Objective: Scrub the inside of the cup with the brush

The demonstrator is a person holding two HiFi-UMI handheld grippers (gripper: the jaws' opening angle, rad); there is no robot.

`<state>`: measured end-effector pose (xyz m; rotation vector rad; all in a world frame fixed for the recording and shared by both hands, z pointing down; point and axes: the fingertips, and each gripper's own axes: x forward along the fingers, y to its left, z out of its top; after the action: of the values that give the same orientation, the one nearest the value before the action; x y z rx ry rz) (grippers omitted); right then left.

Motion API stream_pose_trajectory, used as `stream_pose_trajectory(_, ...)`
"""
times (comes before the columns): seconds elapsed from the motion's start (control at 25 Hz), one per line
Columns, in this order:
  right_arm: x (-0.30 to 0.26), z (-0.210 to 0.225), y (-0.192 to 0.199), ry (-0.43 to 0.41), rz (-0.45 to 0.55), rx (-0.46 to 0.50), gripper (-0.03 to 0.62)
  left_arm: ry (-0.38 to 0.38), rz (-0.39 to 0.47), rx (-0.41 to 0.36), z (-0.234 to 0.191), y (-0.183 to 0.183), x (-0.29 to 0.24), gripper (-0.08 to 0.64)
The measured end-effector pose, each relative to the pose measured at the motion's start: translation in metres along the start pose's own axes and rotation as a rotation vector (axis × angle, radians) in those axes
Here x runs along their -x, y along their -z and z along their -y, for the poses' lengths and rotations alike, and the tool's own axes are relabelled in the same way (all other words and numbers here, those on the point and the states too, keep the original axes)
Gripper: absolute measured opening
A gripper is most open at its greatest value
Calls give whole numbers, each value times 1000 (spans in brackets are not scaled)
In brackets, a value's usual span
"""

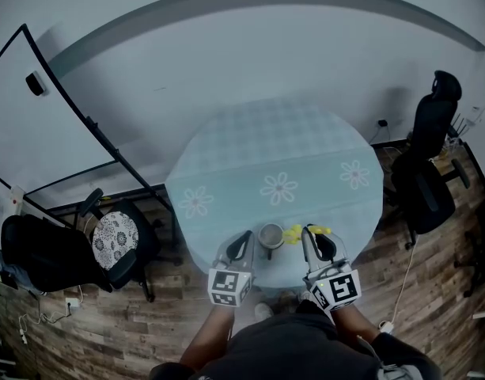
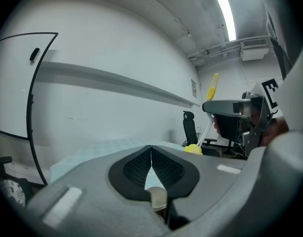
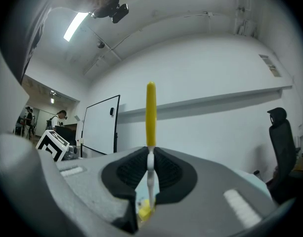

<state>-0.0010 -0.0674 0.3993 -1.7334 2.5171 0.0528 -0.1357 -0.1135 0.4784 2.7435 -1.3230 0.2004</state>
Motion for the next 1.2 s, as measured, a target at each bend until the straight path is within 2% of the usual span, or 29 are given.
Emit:
stream_pose_trajectory(0.4,-18,46,14,-46,-40,-7,37,-37,-72,18,14,31,-50,6)
stream_pose_trajectory(0.68,-34,68,43,-88,-81,-27,37,-89,-165,39,16,79,-75,6)
stream_pose_trajectory(0.92,-46,84,72,-119,-131,-50,37,-86,-240,62,25,117,-91,8)
stream_pose_trajectory(1.08,-47,90,91,-131,-162,-70,37,-128,-281,80,26,143,-95,14)
stream_pose_trajectory(1.2,-48,91,106,-149,-184,-82,37,-146,-336,113,29,165,-95,155)
